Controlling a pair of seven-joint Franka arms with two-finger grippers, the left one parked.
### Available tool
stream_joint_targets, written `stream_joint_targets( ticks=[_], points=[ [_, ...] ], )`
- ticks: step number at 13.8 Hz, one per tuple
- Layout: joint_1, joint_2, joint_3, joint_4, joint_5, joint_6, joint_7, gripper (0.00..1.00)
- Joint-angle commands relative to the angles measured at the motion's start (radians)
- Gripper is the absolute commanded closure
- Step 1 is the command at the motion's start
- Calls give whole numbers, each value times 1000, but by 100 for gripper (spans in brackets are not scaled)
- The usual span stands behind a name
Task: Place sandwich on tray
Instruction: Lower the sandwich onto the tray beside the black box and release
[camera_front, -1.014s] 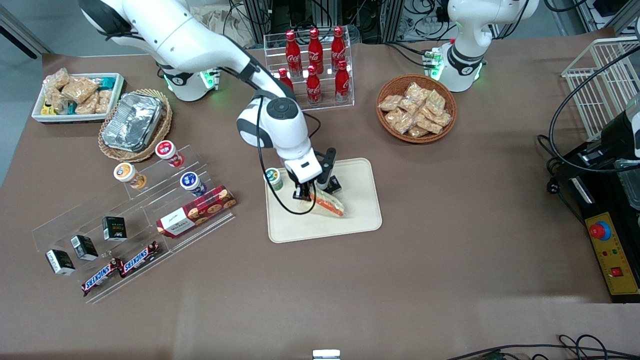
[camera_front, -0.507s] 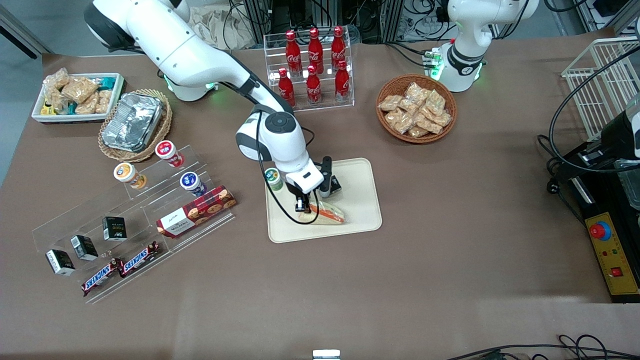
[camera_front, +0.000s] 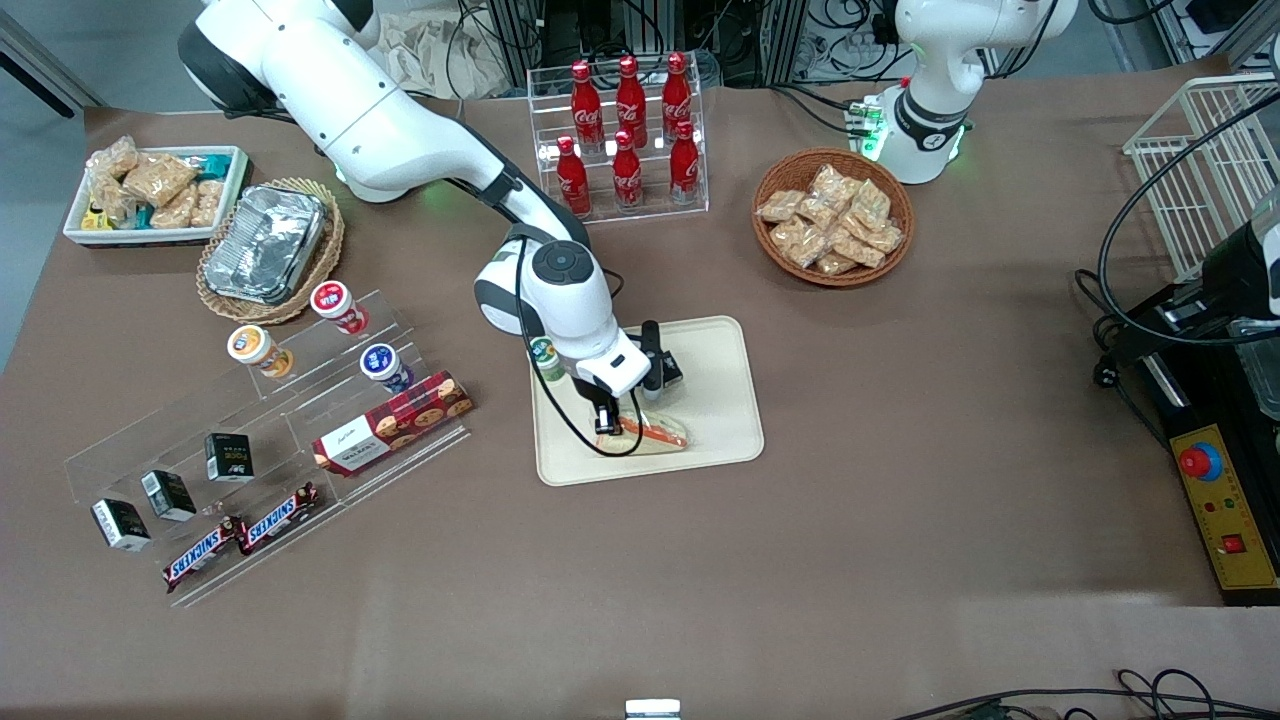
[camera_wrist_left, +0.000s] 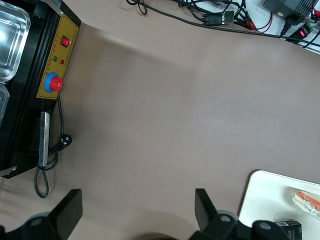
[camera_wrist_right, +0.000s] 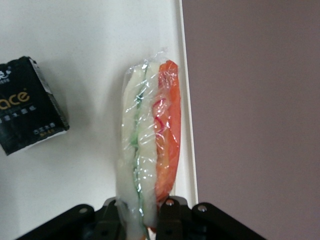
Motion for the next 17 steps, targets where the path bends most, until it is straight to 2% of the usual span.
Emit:
stream_joint_targets(
  ticks=[1,2,3,10,12,14,16,17],
  points=[
    [8,23,2,29,-19,13,3,100],
    [8,25,4,35,-17,13,4,33],
    [8,28,4,52,-4,11,15,1],
    [8,-1,10,54,15,-1,42,1],
    [7,-33,15,42,18,-57,49,1],
    [26,-96,21,23,54,-128,169,1],
    [48,-139,24,19,56,-218,385,1],
    [50,-156,28,20,58,-257,416,1]
  ],
)
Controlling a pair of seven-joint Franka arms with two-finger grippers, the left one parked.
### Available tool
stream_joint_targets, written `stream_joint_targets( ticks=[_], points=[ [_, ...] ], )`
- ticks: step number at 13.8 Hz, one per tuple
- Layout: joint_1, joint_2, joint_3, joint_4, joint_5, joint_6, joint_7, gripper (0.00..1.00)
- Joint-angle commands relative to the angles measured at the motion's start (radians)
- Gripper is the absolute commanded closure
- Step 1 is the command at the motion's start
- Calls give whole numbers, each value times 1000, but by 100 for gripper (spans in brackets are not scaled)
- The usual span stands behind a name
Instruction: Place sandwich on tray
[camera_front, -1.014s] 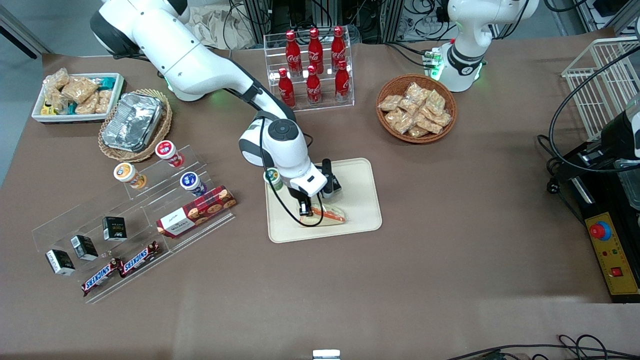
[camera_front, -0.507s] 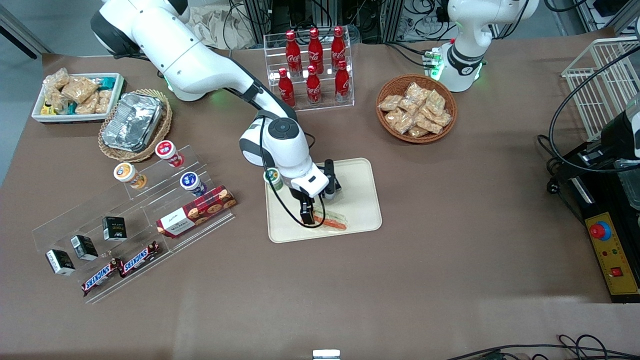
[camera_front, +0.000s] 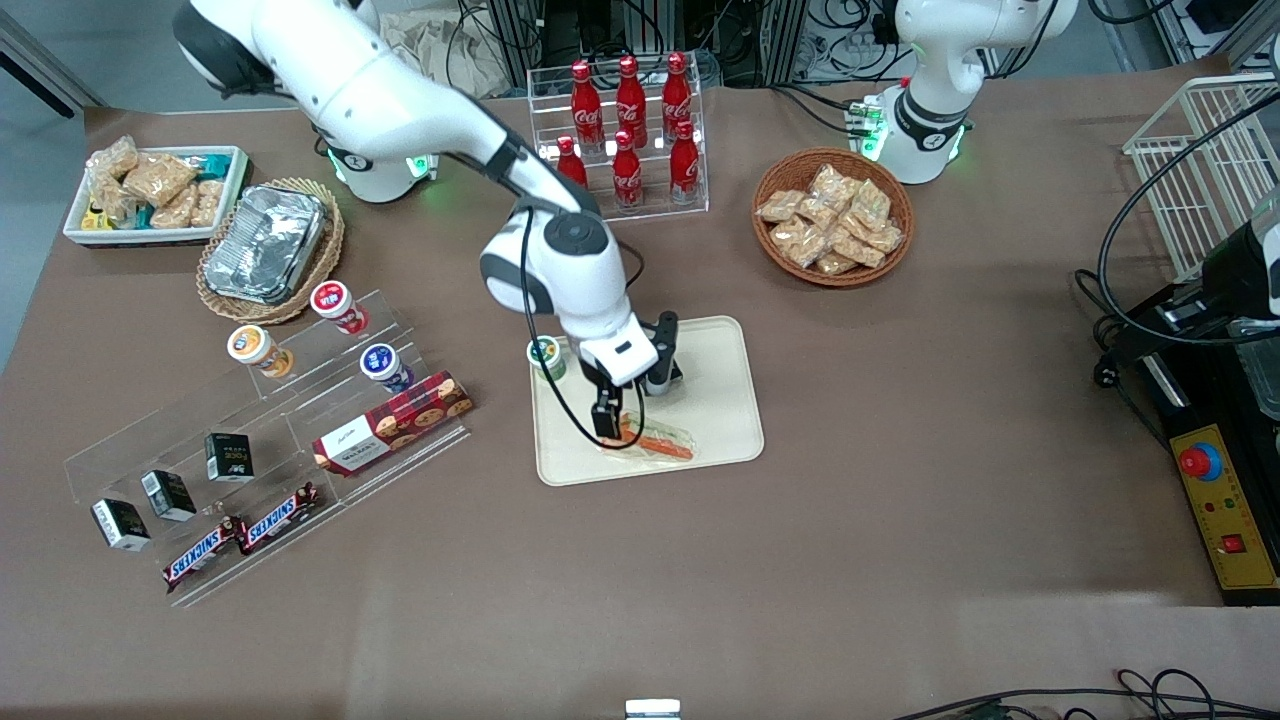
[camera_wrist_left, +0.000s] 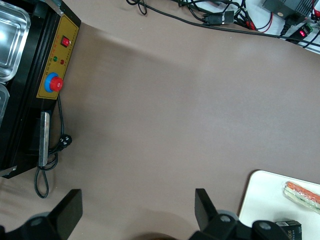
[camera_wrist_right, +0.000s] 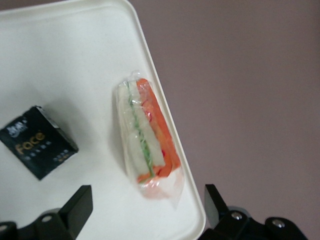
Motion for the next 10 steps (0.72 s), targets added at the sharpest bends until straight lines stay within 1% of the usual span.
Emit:
stream_joint_targets(
  ticks=[1,2,3,4,5,6,7,8,9,10],
  points=[
    [2,-86,11,-25,36,-124,112,1],
    [0,-118,5,-24,91,-190,121,1],
    [-26,-153,-6,-22,187,-244,130,1],
    [-75,-201,-11,-24,276,-293,144,1],
    [-133,-241,-11,-22,326,-365,141,1],
    [-184,-284,-9,-22,343,-428,132,1],
    [-214,-324,-6,-22,343,-506,132,1],
    [-222,-377,-11,-19,348,-602,150,1],
    [-242,-426,-26,-13,351,-678,164,1],
    [-274,-466,-50,-10,351,-718,165,1]
  ],
)
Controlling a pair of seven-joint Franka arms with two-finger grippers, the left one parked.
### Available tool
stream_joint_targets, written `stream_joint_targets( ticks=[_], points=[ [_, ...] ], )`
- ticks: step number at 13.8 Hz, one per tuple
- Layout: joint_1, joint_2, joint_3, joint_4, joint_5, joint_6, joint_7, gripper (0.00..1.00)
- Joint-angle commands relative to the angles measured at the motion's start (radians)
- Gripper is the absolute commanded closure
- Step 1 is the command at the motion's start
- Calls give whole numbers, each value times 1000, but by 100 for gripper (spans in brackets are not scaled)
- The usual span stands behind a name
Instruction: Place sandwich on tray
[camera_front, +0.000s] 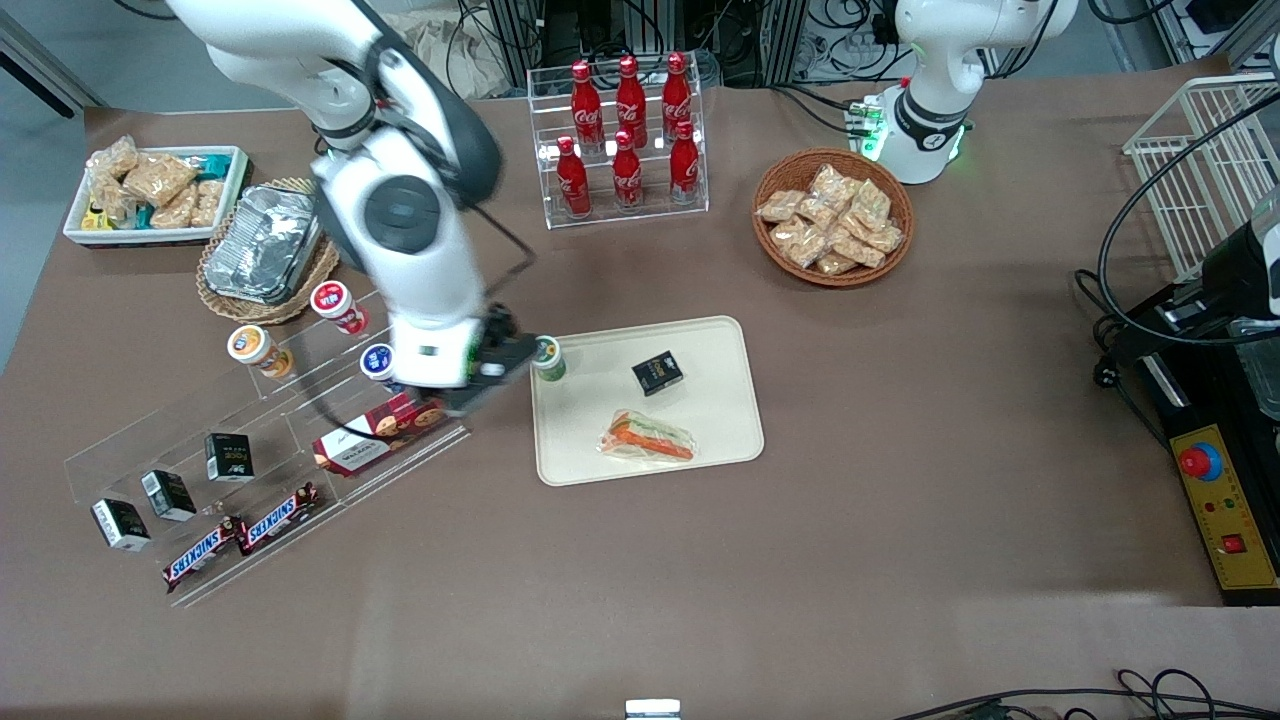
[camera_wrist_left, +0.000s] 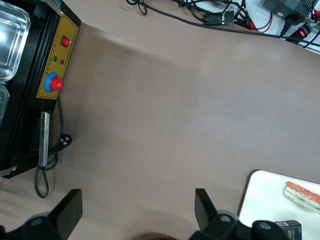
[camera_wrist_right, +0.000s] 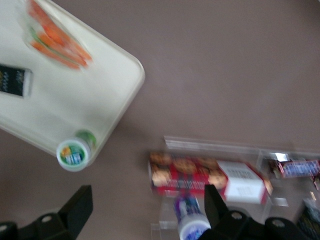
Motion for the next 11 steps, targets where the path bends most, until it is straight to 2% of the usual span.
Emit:
stream_joint_targets(
  ticks=[1,3,4,5,8,11],
  points=[
    [-50,-147,-31,-21,31,-97,32,1],
    [-87,-195,-40,-15,60,-99,41,1],
    [-101,-224,-57,-6,112,-134,97,1],
    [-125,-251,-86,-10,124,-187,184,1],
    [-145,-289,-122,-10,125,-248,227,1],
    [-204,-295,-184,-9,129,-271,218,1]
  ],
)
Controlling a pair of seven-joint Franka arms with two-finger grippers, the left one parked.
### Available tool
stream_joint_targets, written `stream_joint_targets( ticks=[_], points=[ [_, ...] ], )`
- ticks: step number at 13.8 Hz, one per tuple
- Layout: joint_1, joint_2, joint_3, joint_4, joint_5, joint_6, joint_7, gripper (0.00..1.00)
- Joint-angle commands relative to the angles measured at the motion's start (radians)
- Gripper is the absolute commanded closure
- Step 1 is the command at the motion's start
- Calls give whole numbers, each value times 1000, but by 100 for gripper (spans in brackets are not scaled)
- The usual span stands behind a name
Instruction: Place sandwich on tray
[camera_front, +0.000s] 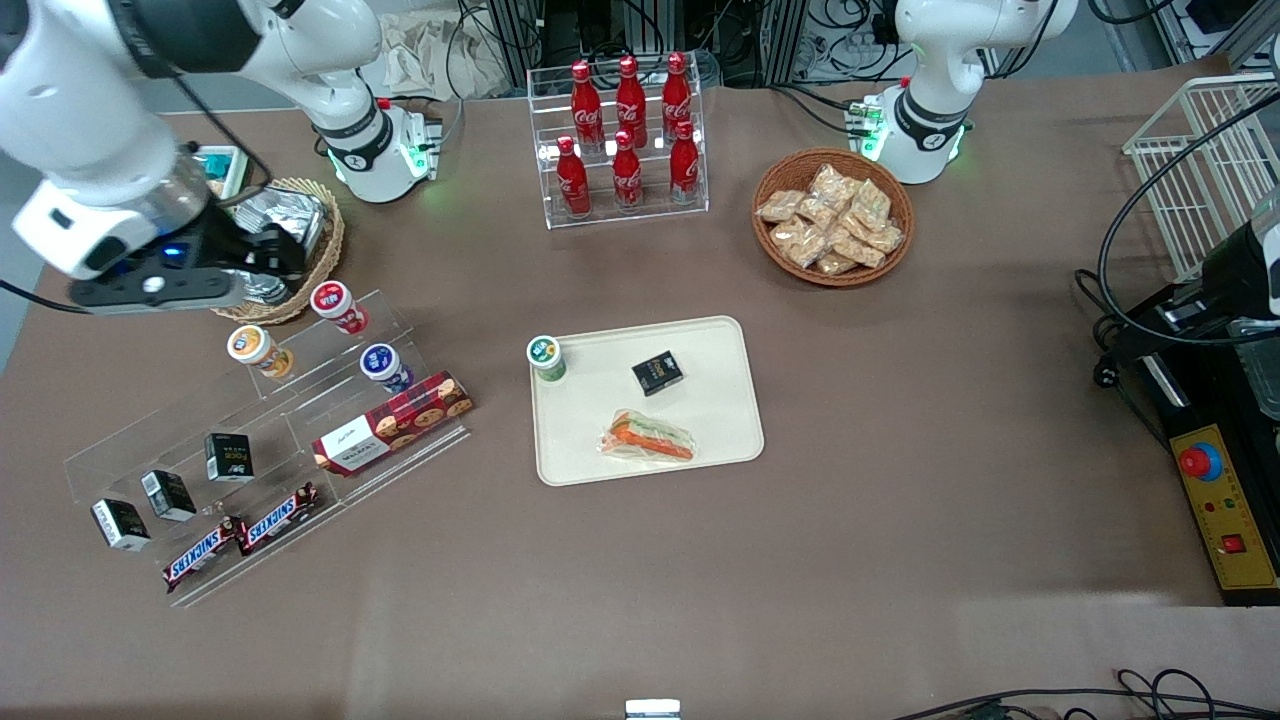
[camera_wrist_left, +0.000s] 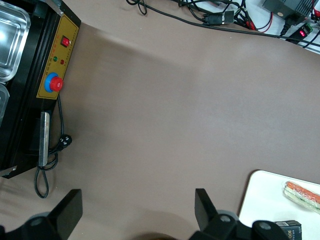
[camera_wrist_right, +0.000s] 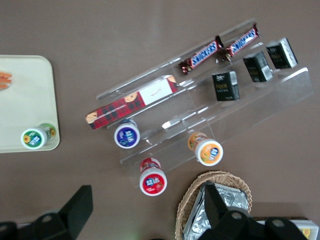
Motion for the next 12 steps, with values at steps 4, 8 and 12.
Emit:
stream_joint_targets(
  ticks=[4,8,12],
  points=[
    [-34,2,-103,-8,35,-4,1,1],
    [-34,35,-196,7,65,44,-146,1],
    [-34,54,-261,14,109,65,-159,1]
  ],
)
